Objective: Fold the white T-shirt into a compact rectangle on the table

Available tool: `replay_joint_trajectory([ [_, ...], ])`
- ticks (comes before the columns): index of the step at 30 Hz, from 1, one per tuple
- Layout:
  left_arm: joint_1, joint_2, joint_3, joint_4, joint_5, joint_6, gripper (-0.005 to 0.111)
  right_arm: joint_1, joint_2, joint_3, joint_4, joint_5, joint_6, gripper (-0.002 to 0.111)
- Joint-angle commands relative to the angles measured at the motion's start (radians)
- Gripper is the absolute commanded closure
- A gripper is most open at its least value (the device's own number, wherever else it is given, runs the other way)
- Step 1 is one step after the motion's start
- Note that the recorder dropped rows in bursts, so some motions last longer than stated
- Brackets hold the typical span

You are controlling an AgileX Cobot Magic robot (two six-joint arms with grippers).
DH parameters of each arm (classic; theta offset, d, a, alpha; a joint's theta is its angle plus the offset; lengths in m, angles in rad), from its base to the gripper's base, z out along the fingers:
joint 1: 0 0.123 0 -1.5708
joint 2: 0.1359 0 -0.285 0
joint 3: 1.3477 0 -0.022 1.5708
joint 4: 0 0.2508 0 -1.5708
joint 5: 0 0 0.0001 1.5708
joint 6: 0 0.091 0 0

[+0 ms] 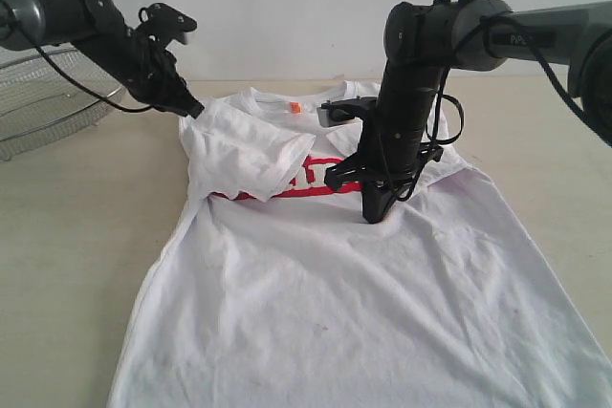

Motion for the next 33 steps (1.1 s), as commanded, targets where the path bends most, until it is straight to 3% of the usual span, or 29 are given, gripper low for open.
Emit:
replay_joint_trajectory([
  [1,-0.018,-0.042,0.002,-0.135,0.096,0.041,0.102,-0.004,0.015,0.006,-0.048,-0.002,0.000,0.108],
  [6,-0.077,-0.057,0.025,-0.139,0.190,-0.011,0.102,-0.004,0.015,0.006,-0.048,-0.002,0.000,0.108],
  [11,-0.122,-0.100,0.125,-0.125,0.146,-0.066,0.102,-0.004,0.015,0.006,-0.048,-0.002,0.003,0.108],
  [22,-0.127,-0.105,0.326,-0.118,0.026,-0.130,0.102,-0.004,0.015,0.006,-0.048,-0.002,-0.003,0.108],
  [29,-0.123,-0.111,0.346,0.095,0.023,-0.283,0.102,-0.004,0.015,0.006,-0.048,-0.002,-0.006,0.108],
  [33,-0.102,-0.113,0.346,0.100,0.039,-0.288,0.102,-0.004,0.015,0.006,-0.050,-0.002,-0.006,0.108],
])
